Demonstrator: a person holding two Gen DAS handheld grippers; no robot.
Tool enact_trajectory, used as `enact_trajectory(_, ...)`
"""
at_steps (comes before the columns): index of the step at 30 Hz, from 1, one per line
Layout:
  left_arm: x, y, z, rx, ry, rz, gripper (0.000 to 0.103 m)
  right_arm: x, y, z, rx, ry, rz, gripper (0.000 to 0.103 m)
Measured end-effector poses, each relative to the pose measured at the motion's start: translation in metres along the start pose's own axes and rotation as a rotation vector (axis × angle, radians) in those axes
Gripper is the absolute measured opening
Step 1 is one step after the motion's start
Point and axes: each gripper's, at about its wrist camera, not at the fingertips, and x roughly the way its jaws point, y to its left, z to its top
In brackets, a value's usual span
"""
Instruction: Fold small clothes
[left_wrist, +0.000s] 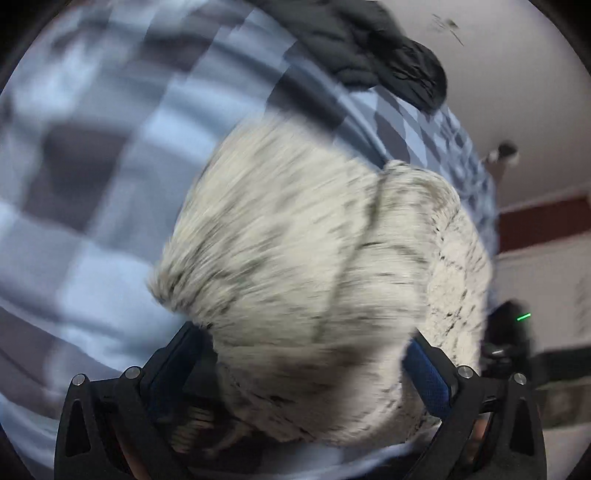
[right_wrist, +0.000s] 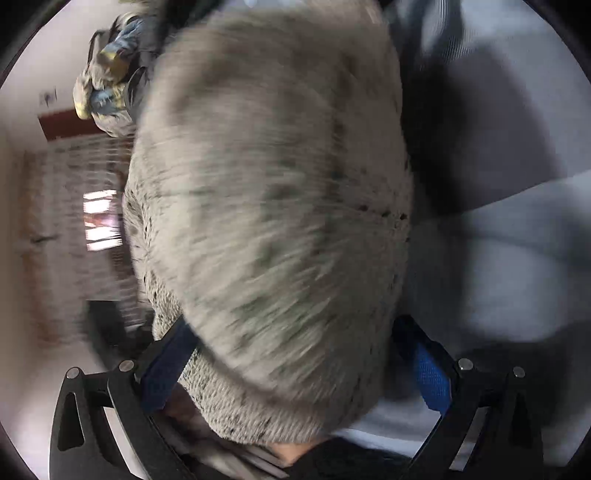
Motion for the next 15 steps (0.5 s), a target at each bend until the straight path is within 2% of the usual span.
enact_trajectory(2,0.012,0.013,0.000,-0.096,0.054,-0.090,0.103,0.005,-0.011,0.008,0.039,0.033,0.067,0.102)
enact_trajectory(3,0.017,0.016,-0.001,-0.113,0.070,-0.111,0.103,0.007,-0.014,0.009,0.048,0.039,0.090,0.102)
enact_trajectory(6,0.023,0.011,-0.004,-0.073,0.084,-0.117,0.103,0.011,-0.021,0.008,0.050,0.043,0.144,0.102)
enact_trajectory(8,0.022,0.000,-0.007,-0.009,0.078,-0.104,0.096,0.006,-0.021,0.002,0.027,0.011,0.140,0.102)
enact_trajectory(9,0.019,-0.005,-0.009,0.020,0.061,-0.100,0.085,0.004,-0.018,-0.001,0.009,-0.005,0.127,0.100)
enact_trajectory(10,0.014,-0.011,-0.011,0.048,0.042,-0.100,0.077,-0.003,-0.011,-0.006,-0.037,-0.039,0.095,0.093)
enact_trajectory(12,0.006,-0.022,-0.016,0.101,0.001,-0.067,0.073,-0.012,0.000,-0.013,-0.085,-0.073,0.060,0.083)
enact_trajectory(15,0.003,-0.035,-0.022,0.136,-0.021,-0.059,0.066,-0.028,0.013,-0.025,-0.150,-0.125,0.023,0.070)
